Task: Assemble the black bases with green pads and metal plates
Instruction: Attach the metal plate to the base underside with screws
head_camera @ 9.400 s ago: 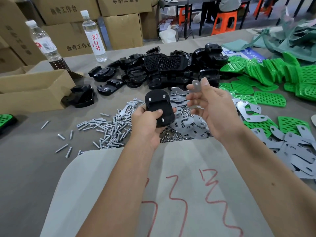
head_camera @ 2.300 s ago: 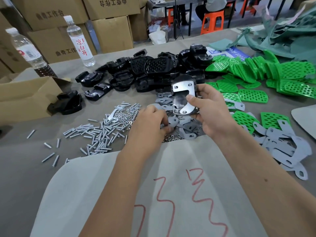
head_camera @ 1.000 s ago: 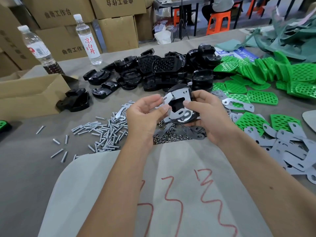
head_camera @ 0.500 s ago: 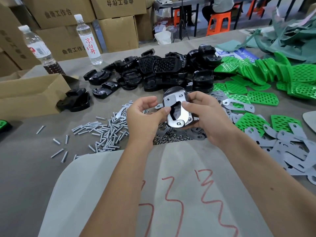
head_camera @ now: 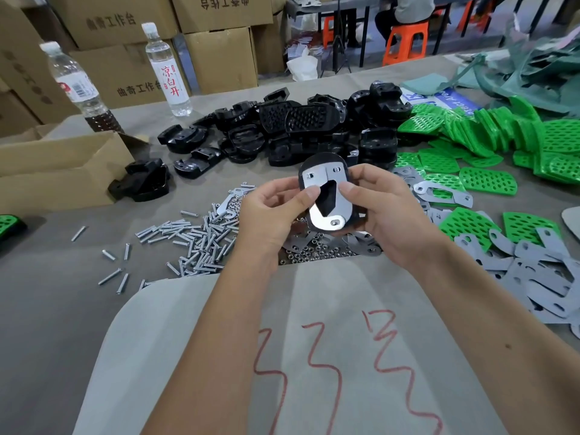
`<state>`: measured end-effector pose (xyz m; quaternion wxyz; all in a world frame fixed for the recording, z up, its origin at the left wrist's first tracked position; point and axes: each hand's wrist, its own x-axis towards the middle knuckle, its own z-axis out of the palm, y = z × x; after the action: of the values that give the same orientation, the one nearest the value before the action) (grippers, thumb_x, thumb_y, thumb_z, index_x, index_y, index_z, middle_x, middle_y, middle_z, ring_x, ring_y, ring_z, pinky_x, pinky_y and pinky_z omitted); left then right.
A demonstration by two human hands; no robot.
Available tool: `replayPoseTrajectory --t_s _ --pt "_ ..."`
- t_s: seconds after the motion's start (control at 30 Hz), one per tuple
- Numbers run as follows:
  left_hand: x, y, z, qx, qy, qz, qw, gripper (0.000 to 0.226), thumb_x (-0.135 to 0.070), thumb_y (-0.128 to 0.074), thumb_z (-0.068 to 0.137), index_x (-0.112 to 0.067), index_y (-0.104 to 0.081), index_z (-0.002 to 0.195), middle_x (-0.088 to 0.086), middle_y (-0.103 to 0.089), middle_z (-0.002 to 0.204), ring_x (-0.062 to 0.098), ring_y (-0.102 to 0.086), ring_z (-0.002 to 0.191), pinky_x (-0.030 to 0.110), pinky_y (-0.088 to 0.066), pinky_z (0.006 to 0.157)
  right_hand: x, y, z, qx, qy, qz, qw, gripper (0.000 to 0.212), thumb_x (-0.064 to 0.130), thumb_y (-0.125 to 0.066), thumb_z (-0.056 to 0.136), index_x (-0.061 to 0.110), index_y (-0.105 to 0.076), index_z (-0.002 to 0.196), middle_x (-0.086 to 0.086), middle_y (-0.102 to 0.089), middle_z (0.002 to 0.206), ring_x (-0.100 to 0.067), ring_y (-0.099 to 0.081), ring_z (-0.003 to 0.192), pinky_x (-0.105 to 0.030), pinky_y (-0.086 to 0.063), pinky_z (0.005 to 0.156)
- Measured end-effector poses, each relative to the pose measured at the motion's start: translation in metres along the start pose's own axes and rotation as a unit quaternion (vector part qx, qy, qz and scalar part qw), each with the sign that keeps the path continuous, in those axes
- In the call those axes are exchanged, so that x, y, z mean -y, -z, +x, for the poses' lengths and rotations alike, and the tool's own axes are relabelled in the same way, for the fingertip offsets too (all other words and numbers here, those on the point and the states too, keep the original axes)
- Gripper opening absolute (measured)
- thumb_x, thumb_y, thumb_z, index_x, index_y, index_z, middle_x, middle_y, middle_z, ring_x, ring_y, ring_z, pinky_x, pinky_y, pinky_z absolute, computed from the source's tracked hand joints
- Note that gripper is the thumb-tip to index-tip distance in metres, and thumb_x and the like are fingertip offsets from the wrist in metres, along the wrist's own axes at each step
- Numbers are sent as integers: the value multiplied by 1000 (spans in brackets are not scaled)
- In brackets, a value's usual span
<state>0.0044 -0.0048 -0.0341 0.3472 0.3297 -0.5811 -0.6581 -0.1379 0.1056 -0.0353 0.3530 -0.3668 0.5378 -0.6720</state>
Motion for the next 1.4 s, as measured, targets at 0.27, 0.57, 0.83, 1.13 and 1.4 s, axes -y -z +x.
replayPoseTrajectory --t_s 0.27,0.57,0.83,1.13,1.4 --pt "-10 -6 -8 64 39 -58 995 19 -31 -77 85 -18 -72 98 7 -75 92 22 -67 72 30 -52 59 0 0 -1 23 -8 53 998 18 22 -66 97 10 -68 110 -20 -70 106 -31 -74 88 -43 -63 67" --pt "-11 6 2 -49 35 -119 991 13 -10 -72 93 -14 -61 88 11 -74 84 28 -71 70 45 -61 59 -2 -16 -1 -20 50 -70 996 16 22 -66 102 23 -76 115 -8 -74 101 -16 -73 92 -36 -64 76" --pt "-9 19 11 -140 37 -153 978 30 -11 -78 86 -21 -53 75 -1 -72 73 16 -68 63 34 -56 64 1 -13 -6 115 114 -523 837 8 31 -84 85 33 -77 80 14 -64 86 -9 -51 94 -27 -42 85" --pt "-8 16 10 -137 52 -137 980 31 -12 -78 85 -21 -51 72 5 -69 76 26 -64 69 41 -54 70 0 -25 -8 121 79 -511 847 15 18 -81 86 25 -71 77 13 -63 82 -3 -55 83 -27 -46 75" --pt "-8 6 2 -49 50 -71 995 23 -10 -75 87 -16 -53 92 11 -70 81 28 -66 70 47 -57 69 -3 -12 1 -99 133 -185 969 16 3 -80 87 18 -74 87 1 -74 74 -14 -67 67 -26 -57 66"
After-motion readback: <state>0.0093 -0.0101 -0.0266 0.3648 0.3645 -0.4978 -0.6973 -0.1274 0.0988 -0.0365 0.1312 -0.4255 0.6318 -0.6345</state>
